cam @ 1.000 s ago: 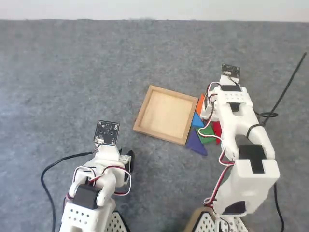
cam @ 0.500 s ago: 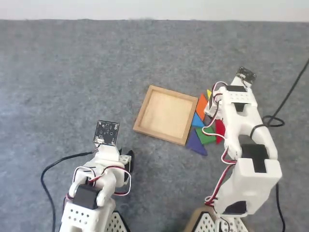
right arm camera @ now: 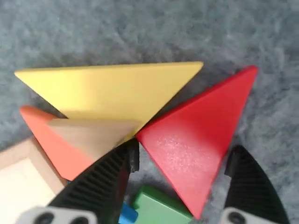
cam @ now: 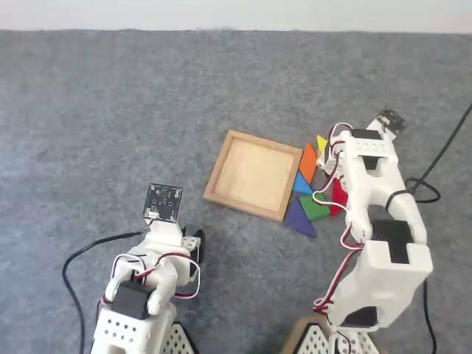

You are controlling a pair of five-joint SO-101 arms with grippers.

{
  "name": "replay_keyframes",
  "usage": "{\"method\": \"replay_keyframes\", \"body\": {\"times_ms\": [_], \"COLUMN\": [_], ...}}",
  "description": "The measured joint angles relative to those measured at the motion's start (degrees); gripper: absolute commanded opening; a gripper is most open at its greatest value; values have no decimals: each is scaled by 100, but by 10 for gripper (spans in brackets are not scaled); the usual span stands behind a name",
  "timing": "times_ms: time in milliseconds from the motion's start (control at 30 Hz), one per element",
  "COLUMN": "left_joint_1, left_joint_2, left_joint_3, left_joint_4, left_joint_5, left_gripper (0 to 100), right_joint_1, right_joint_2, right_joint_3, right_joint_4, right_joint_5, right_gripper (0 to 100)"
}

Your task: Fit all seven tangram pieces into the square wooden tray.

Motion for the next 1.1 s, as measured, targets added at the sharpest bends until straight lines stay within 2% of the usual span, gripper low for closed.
{"method": "replay_keyframes", "body": {"times_ms": [667, 867, 1100], "left_joint_1": [0, 0, 0], "left_joint_2": [0, 0, 0], "left_joint_3": [0, 0, 0], "left_joint_4": [0, 0, 0], "left_joint_5": [0, 0, 0], "left_gripper": [105, 105, 105], "right_joint_1": [26, 26, -18], "right_joint_2": [343, 545, 686], "right_joint_3": [-290, -615, -615], "right_joint_4": [-167, 308, 730], "right_joint_5": [-26, -26, 237], "right_gripper": [304, 302, 211]}}
